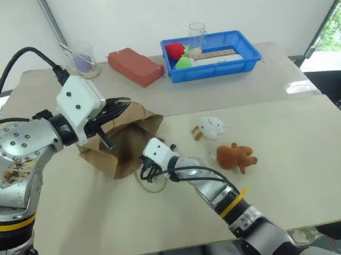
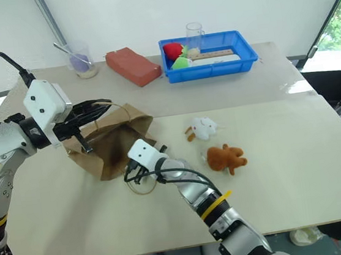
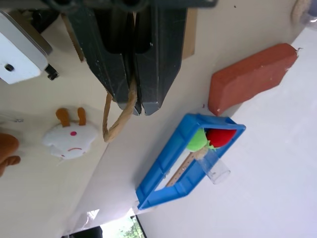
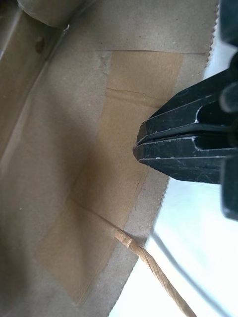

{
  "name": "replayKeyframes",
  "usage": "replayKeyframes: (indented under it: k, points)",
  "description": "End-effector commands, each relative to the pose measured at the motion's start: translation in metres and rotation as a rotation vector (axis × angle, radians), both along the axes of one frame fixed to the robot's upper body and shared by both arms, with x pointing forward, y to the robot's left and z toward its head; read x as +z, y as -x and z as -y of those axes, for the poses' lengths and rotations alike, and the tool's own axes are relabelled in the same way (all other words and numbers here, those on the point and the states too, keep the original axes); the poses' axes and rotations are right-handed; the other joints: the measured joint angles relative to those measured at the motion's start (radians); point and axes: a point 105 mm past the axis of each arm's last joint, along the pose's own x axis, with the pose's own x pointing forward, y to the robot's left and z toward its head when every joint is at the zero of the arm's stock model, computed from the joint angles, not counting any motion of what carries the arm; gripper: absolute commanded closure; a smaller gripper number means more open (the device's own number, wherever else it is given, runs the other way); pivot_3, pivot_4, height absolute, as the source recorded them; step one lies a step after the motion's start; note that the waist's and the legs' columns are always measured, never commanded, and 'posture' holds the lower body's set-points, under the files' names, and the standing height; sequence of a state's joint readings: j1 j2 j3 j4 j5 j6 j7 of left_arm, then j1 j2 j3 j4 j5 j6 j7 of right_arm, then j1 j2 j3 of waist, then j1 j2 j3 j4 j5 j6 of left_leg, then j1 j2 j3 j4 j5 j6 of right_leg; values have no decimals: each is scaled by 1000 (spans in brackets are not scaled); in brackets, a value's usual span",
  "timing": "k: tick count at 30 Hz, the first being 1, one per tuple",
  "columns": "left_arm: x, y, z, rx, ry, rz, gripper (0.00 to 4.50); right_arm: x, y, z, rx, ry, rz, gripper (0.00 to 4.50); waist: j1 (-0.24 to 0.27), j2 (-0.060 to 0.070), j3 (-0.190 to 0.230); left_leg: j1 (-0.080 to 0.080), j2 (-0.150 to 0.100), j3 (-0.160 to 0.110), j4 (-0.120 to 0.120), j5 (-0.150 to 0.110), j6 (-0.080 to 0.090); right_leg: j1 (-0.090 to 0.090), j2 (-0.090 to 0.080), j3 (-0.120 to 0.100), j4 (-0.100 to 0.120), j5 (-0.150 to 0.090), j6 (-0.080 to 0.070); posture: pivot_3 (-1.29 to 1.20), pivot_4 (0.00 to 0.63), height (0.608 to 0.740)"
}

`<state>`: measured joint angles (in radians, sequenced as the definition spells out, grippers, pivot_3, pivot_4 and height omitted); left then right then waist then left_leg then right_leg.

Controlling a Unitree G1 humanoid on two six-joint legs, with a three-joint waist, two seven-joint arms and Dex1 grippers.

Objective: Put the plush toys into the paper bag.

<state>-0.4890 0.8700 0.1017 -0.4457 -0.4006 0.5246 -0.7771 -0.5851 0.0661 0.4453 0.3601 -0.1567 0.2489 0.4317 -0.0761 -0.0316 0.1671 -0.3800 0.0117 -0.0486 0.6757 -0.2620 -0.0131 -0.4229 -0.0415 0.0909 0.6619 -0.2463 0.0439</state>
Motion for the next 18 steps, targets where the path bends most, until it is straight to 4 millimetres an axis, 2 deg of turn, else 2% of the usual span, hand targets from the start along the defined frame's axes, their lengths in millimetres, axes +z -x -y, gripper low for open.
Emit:
replayKeyframes:
  k: [1,3,10,14,18]
  points:
    - [15,6,-3,19,6,77,4500,-16,1,1,-15,36,-47,4426,0,0,0,0,0,0,0,0,0,0,0,0,0,0,0,0,150,740]
    - [20,7,0,8,-58,171,4500,-16,-1,3,-26,37,-45,4426,1,0,0,0,0,0,0,0,0,0,0,0,0,0,0,0,150,740]
    - [32,6,-3,43,30,236,4500,-15,-3,2,-35,29,-48,4426,-1,0,0,2,1,0,0,0,0,1,1,0,0,1,-1,0,150,740]
    - [20,6,-7,71,84,167,4500,-13,-3,0,-36,16,-48,4426,-4,0,0,3,1,0,0,0,0,1,1,0,1,1,-1,0,150,740]
    - [-3,9,-8,85,184,22,4500,-2,-4,-5,-41,-35,-40,4426,-10,0,0,3,1,0,0,0,0,1,1,0,1,1,-1,0,150,740]
